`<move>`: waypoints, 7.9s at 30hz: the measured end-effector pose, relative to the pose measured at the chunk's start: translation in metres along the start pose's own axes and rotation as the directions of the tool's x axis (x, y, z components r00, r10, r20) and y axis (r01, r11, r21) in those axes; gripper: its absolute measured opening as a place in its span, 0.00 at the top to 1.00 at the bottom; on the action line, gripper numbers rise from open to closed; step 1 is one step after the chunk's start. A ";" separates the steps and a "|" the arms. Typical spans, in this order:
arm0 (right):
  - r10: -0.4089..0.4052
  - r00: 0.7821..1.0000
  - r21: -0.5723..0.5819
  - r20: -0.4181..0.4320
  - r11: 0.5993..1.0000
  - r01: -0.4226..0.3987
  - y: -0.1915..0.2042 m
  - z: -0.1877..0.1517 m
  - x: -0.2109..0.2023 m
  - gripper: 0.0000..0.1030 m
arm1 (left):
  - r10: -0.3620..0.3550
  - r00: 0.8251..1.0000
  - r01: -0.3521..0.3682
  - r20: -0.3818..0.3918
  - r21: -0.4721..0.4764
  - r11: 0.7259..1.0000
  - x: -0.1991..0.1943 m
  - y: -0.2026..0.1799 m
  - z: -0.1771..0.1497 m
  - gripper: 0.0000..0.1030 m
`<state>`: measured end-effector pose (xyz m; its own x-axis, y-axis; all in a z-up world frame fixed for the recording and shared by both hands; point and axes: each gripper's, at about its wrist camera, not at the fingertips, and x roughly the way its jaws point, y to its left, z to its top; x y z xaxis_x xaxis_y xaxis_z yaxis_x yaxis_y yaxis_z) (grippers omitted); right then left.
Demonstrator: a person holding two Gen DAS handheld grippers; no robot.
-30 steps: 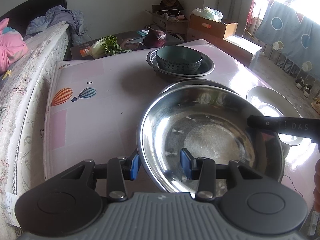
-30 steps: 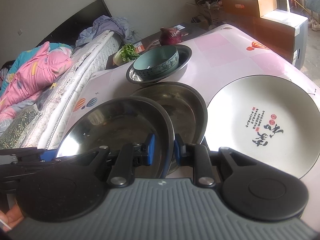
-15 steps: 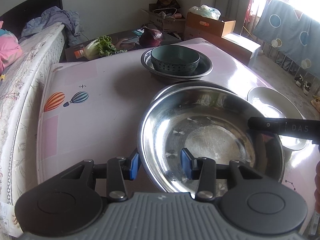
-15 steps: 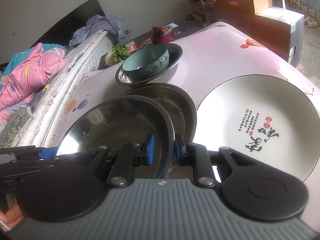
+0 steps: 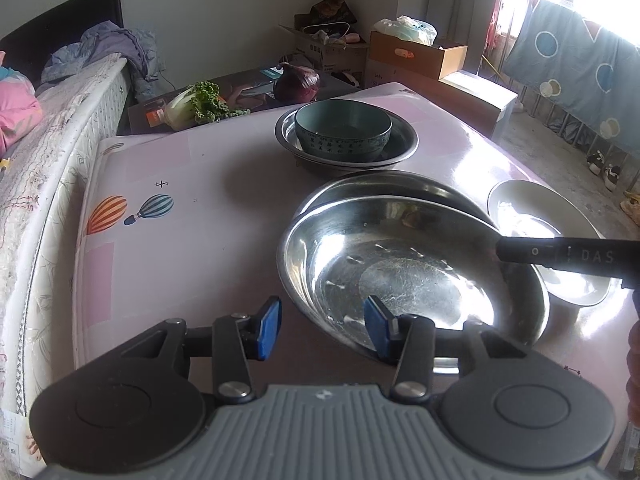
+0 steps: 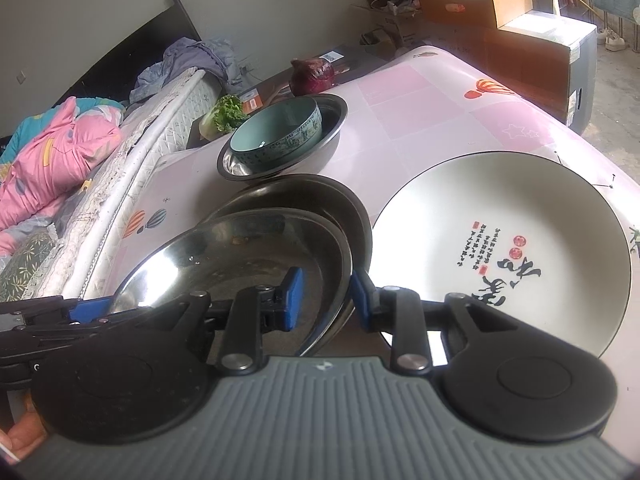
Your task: Organize plates and bowls
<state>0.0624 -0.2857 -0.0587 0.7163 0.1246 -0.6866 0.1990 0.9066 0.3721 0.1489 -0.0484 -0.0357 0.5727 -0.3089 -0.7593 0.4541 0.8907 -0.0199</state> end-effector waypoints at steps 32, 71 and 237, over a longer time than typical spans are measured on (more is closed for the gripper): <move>0.013 0.991 0.094 0.136 0.995 -0.026 -0.066 -0.003 -0.078 0.53 | 0.012 0.998 -0.014 0.060 0.035 0.999 -0.043 -0.055 -0.014 0.36; 0.230 0.973 0.077 0.004 0.970 -0.229 -0.236 0.052 0.017 0.63 | -0.130 0.990 0.136 0.048 -0.171 0.976 0.046 -0.174 -0.016 0.71; 0.161 0.984 -0.089 -0.069 0.982 -0.167 -0.083 -0.096 -0.077 0.80 | -0.148 0.983 0.148 -0.107 -0.013 0.989 -0.042 -0.081 -0.114 0.62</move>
<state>-0.0732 -0.3321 -0.0968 0.6908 0.2969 -0.6593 0.0158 0.9054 0.4243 0.0098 -0.0697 -0.0765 0.4230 -0.4001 -0.8130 0.5250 0.8395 -0.1400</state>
